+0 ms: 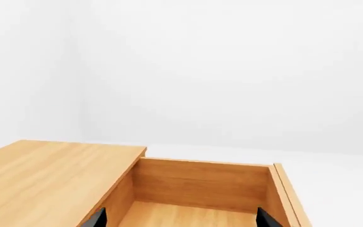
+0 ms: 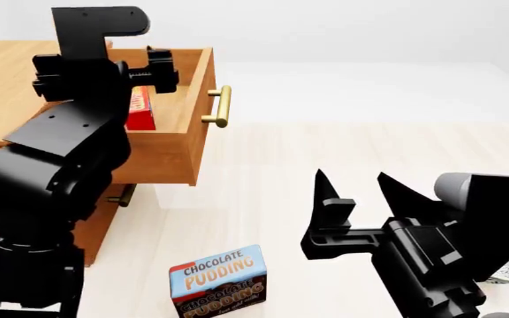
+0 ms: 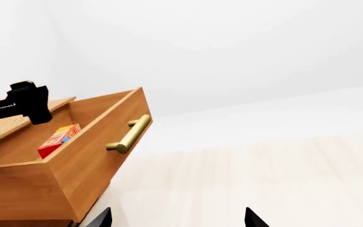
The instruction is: Put the butter at the back in the top drawer of the cabinet and close it.
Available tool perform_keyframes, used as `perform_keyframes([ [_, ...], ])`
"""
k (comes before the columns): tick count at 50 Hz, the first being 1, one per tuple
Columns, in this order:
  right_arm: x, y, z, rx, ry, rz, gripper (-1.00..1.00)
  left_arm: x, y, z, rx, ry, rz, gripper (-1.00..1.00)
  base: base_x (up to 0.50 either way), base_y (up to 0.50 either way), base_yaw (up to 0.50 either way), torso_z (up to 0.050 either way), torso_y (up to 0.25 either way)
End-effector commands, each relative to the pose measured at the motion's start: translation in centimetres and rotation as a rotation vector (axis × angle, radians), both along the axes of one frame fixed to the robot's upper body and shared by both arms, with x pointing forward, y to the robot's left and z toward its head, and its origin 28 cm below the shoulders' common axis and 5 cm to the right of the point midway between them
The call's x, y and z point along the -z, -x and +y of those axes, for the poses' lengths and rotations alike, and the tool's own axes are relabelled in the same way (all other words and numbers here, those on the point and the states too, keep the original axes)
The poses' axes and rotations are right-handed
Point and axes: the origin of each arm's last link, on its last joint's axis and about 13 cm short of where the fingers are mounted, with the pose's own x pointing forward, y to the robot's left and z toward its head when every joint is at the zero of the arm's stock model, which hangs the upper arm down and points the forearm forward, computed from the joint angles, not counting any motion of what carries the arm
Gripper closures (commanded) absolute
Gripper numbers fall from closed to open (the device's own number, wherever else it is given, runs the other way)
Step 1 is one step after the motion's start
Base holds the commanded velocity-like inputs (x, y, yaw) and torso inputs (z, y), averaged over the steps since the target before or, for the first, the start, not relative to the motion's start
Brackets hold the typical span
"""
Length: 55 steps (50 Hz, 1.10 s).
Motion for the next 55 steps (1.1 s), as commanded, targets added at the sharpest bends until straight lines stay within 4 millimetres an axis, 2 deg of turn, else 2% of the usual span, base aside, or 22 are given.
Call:
perform_keyframes([
  [1,0.0,0.0,0.1,-0.002,0.000,0.000,-1.00,-1.6,1.6,-0.5,0.040,-0.001,-0.082,-1.00,0.00,0.00,0.00,0.000,0.000],
  [13,-0.2,0.1,-0.1,0.003,-0.003,-0.006,-1.00,-2.0,4.1,-2.0,0.124,-0.042,-0.147,-1.00,0.00,0.00,0.00,0.000,0.000],
  [27,-0.2,0.3,-0.2,0.009,-0.009,-0.009,-1.00,-1.7,8.2,-5.7,0.348,-0.076,-0.195,-1.00,0.00,0.00,0.00,0.000,0.000],
  [32,-0.2,0.5,-0.3,0.009,-0.010,-0.012,-1.00,-1.6,9.1,-7.1,0.425,-0.057,-0.197,-1.00,0.00,0.00,0.00,0.000,0.000],
  [41,-0.3,0.7,-0.6,0.009,-0.012,-0.016,-1.00,-0.4,10.0,-9.9,0.506,-0.052,-0.204,-1.00,0.00,0.00,0.00,0.000,0.000],
  [55,-0.4,1.0,-1.1,0.015,-0.017,-0.022,-1.00,3.4,11.0,-14.5,0.612,-0.113,-0.180,-1.00,0.00,0.00,0.00,0.000,0.000],
])
